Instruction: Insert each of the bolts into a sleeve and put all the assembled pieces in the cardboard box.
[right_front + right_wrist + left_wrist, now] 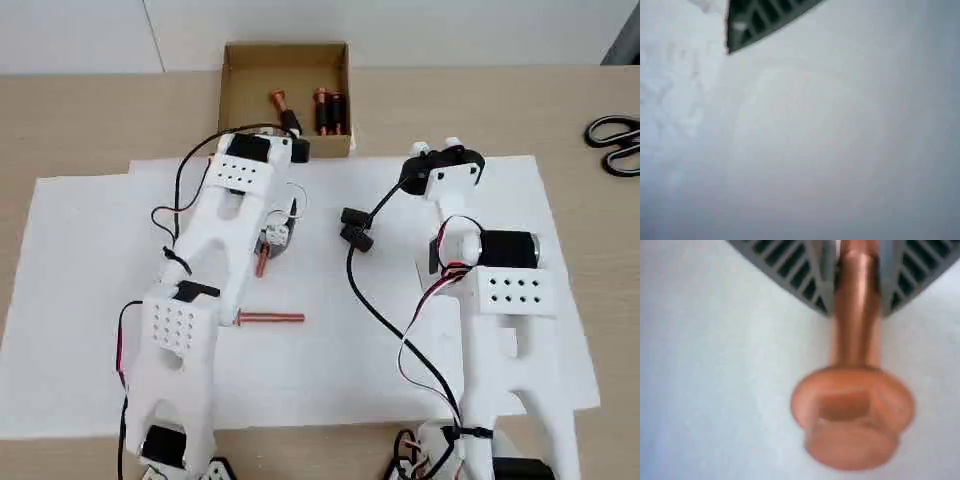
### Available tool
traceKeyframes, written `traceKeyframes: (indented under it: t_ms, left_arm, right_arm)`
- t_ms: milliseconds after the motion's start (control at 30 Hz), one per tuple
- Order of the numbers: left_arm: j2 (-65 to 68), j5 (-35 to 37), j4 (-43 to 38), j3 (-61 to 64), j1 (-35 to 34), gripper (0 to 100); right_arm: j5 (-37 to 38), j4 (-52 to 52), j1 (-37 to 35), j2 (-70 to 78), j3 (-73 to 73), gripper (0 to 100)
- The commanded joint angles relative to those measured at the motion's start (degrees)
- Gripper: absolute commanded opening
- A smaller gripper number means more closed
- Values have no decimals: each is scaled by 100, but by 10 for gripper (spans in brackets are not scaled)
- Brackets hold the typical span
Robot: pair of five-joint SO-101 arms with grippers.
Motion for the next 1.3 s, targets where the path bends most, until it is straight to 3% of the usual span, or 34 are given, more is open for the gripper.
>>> traceKeyframes:
  t_ms: [0,367,500,900,1267]
  left_arm:
    - [-26,-62,79,4,-158,6]
    - [-35,-299,88,259,141,10]
    - [-105,-334,88,356,141,95]
    - [-1837,-484,70,1499,457,123]
    - [-1908,-501,-369,1481,88,127]
  right_arm:
    - [-88,40,22,-171,-26,322]
    - [-88,-4,22,-171,-26,322]
    - [-88,-13,22,-171,-26,322]
    - [-88,-110,22,-171,-26,322]
    - [-88,-92,22,-171,-26,322]
